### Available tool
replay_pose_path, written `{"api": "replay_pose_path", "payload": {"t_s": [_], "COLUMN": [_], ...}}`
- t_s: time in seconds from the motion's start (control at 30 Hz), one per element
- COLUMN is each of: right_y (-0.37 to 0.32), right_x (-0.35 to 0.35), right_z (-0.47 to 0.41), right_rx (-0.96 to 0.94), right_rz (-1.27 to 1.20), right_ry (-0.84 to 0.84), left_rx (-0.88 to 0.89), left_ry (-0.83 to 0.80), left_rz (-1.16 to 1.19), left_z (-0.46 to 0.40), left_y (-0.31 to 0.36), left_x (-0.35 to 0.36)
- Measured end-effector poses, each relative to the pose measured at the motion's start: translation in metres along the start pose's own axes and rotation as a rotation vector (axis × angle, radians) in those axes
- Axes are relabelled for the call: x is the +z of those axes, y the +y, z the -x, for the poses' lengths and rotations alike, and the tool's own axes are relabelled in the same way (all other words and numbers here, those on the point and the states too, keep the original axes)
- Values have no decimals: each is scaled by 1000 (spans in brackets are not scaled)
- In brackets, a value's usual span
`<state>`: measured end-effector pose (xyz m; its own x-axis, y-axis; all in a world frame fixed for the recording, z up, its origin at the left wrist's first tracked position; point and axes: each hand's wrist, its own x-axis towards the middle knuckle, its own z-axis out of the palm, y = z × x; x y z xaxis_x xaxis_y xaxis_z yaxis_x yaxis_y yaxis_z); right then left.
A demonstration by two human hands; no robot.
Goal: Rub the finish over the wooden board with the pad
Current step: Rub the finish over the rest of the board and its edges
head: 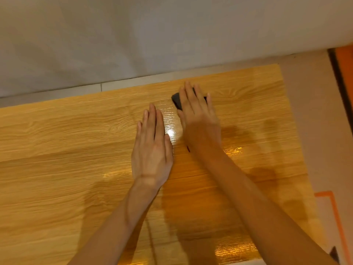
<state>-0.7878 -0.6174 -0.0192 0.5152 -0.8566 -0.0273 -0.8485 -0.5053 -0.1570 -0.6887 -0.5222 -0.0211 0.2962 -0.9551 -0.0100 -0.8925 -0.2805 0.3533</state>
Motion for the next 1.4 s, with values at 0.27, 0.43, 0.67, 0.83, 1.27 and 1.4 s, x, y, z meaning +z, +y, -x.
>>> {"api": "replay_pose_path", "payload": {"t_s": [0.27, 0.43, 0.67, 0.83, 1.27, 1.4], "right_y": [79, -22, 99, 13, 78, -3], "right_x": [-16, 5, -24, -3, -18, 1], "right_z": [6, 32, 57, 63, 99, 122], "right_rx": [607, 188, 504, 501, 661, 424], "right_rz": [-23, -59, -16, -29, -38, 54], "right_ry": [125, 17, 112, 144, 176, 122], "left_rx": [8, 31, 43, 54, 229, 205], "left_ry": [31, 37, 32, 55, -77, -124], "left_rz": [17, -4, -23, 17, 55, 19], "left_z": [1, 2, 3, 4, 78, 118], "left_y": [-3, -3, -6, -6, -3, 9], "left_x": [2, 2, 5, 5, -6, 4]}}
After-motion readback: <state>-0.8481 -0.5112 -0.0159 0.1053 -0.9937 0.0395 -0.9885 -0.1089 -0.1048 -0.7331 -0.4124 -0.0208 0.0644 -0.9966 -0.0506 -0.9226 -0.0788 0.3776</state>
